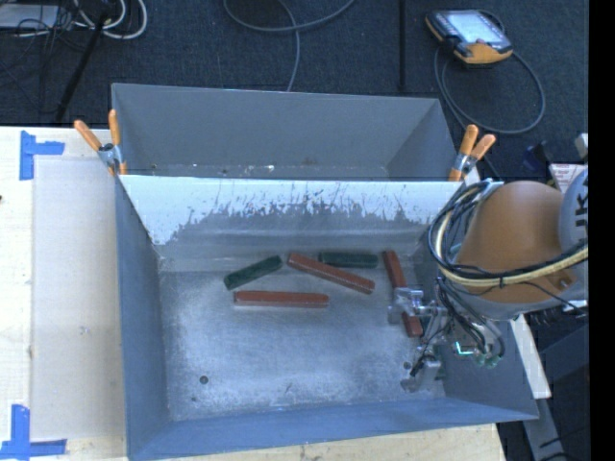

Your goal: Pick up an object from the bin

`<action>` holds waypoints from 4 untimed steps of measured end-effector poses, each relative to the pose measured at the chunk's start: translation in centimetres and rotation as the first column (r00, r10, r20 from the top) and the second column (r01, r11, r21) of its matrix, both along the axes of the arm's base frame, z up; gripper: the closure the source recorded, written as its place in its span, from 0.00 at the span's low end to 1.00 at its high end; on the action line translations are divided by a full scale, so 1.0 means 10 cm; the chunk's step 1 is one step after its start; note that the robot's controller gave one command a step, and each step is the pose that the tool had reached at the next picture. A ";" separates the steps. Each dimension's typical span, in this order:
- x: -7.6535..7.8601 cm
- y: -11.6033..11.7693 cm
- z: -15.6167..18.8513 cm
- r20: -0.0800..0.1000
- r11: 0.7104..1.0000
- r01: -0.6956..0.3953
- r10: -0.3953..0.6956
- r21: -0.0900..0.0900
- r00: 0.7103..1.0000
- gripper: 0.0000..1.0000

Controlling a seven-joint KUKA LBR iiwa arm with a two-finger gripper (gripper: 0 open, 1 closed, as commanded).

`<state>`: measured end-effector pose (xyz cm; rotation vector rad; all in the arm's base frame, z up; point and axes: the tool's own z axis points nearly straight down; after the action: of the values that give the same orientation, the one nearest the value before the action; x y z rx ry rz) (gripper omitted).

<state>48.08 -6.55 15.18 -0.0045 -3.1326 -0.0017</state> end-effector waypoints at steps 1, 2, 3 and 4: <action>0.02 0.00 0.03 0.007 1.000 -0.003 0.003 -0.001 1.000 0.00; 0.12 -0.37 -0.11 0.011 0.997 0.075 -0.075 0.000 0.997 0.00; 0.14 -0.67 -0.20 0.009 0.999 0.052 -0.052 -0.003 0.999 0.00; 0.62 -0.80 -0.27 0.009 0.997 -0.079 0.079 -0.001 0.997 0.00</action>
Offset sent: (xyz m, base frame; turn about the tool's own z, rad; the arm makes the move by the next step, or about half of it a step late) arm 0.0217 -0.0852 -0.0279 0.1661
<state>54.33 -14.50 12.50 0.1189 -3.1397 -0.0004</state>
